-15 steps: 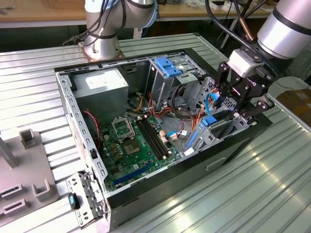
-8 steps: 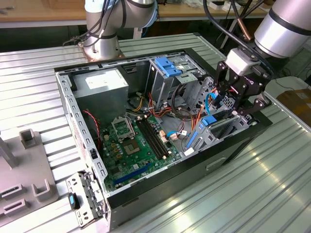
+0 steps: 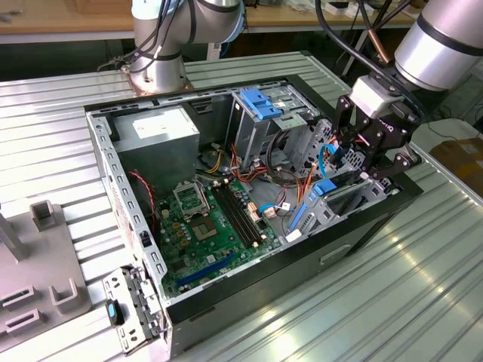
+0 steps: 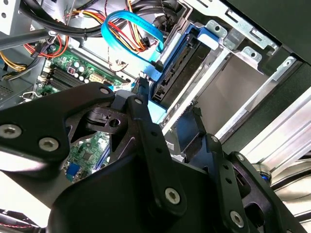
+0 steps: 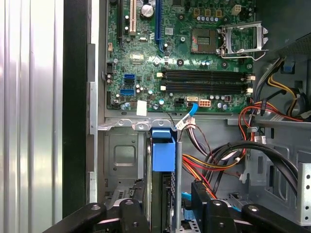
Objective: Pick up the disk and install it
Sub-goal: 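Insert the first disk wire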
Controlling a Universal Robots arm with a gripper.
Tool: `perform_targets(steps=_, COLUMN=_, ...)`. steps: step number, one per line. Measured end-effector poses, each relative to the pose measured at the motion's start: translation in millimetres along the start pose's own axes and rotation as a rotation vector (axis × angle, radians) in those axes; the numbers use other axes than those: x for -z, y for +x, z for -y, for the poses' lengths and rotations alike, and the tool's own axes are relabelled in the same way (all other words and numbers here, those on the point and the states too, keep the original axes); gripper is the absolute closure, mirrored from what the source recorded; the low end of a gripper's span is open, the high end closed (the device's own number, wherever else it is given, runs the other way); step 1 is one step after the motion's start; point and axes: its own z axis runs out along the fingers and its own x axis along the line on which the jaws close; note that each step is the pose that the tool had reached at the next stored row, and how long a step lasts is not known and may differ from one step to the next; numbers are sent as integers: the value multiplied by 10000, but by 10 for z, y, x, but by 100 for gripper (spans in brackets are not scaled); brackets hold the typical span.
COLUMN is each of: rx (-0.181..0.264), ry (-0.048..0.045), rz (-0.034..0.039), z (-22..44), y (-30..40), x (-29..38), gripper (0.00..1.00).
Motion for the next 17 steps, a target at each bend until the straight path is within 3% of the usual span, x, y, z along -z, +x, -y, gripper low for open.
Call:
perform_targets(steps=6, rx=8, ry=-1, rz=2, z=14, y=0, x=-3, gripper=50)
perform_targets(steps=11, rx=37, ry=-55, rz=13, z=185, y=-2, x=-2, gripper=50)
perform_targets(steps=13, rx=36, ry=-56, rz=75, z=192, y=-2, x=-3, gripper=50)
perform_targets(steps=17, rx=36, ry=-60, rz=67, z=195, y=-6, x=54, gripper=50)
